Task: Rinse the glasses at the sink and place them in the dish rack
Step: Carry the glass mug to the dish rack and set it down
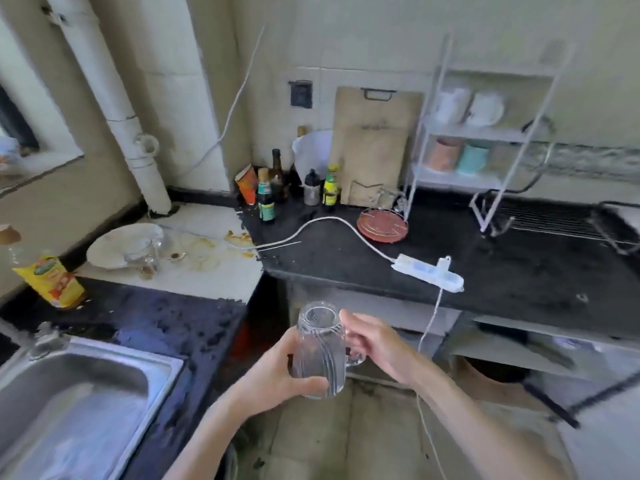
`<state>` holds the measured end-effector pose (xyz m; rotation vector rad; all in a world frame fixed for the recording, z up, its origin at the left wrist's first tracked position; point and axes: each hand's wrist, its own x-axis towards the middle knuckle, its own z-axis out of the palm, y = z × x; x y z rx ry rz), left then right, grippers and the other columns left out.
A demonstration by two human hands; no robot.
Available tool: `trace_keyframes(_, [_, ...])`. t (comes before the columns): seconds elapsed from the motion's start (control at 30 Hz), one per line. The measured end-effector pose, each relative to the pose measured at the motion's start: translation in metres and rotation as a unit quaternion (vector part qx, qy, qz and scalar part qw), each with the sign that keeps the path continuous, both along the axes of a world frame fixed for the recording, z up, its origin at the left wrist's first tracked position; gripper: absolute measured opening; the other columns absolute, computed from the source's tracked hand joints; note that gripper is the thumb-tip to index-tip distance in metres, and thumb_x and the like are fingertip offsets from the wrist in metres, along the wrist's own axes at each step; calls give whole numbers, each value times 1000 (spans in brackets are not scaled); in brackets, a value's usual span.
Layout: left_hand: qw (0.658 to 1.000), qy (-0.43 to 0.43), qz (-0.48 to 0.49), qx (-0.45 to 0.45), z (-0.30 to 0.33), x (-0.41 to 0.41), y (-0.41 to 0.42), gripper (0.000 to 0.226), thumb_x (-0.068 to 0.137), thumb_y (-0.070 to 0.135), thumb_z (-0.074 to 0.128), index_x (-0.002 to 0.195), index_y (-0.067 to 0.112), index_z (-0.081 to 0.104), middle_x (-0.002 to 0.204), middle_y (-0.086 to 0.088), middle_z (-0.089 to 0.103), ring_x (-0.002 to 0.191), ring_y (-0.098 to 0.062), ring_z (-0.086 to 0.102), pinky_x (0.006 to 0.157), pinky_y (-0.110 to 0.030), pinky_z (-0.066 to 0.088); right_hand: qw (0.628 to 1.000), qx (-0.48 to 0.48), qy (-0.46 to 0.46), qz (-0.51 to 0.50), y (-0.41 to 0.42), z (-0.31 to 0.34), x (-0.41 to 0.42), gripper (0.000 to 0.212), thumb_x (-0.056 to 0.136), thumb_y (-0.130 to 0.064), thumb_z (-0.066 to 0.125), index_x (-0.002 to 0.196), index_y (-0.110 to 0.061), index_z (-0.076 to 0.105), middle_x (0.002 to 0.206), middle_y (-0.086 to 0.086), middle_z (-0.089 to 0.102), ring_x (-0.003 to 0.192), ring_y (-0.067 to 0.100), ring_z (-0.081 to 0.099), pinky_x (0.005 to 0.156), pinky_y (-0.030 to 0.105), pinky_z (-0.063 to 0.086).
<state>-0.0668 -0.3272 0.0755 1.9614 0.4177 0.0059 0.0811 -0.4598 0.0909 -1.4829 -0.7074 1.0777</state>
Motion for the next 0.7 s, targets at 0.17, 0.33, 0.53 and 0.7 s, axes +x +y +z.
trace_keyframes(0.17, [993, -20, -106, 53, 0, 87, -101, 63, 75, 31, 75, 123, 43, 37, 127, 19, 49, 114, 10, 46, 90, -4, 37, 985, -37, -25, -168, -134, -2, 56, 39, 76, -55, 57, 64, -21, 42, 57, -9, 29, 53, 8, 27, 61, 25, 23])
trace_keyframes(0.33, [950, -18, -193, 244, -5, 165, -184, 76, 78, 64, 47, 143, 36, 20, 145, 18, 26, 134, -3, 26, 113, -25, 23, 933, -67, -17, -352, -253, 5, 112, 54, 63, -69, 54, 63, -19, 33, 49, -9, 27, 50, 11, 23, 68, 30, 24])
trace_keyframes(0.53, [908, -78, -201, 359, -7, 260, -242, 81, 76, 75, 9, 145, 33, 18, 154, 11, 17, 143, -12, 11, 114, -26, 7, 873, -73, 15, -481, -335, 2, 190, 50, 80, -57, 59, 61, -22, 27, 54, -5, 19, 51, 13, 17, 65, 28, 25])
trace_keyframes(0.7, [898, -81, -209, 379, -22, 347, -258, 105, 60, 82, -22, 146, 33, 15, 154, 11, 12, 144, -12, 5, 112, -26, 1, 845, -54, 52, -530, -355, -19, 272, 30, 84, -45, 62, 76, -16, 58, 52, -6, 21, 53, 12, 18, 62, 25, 25])
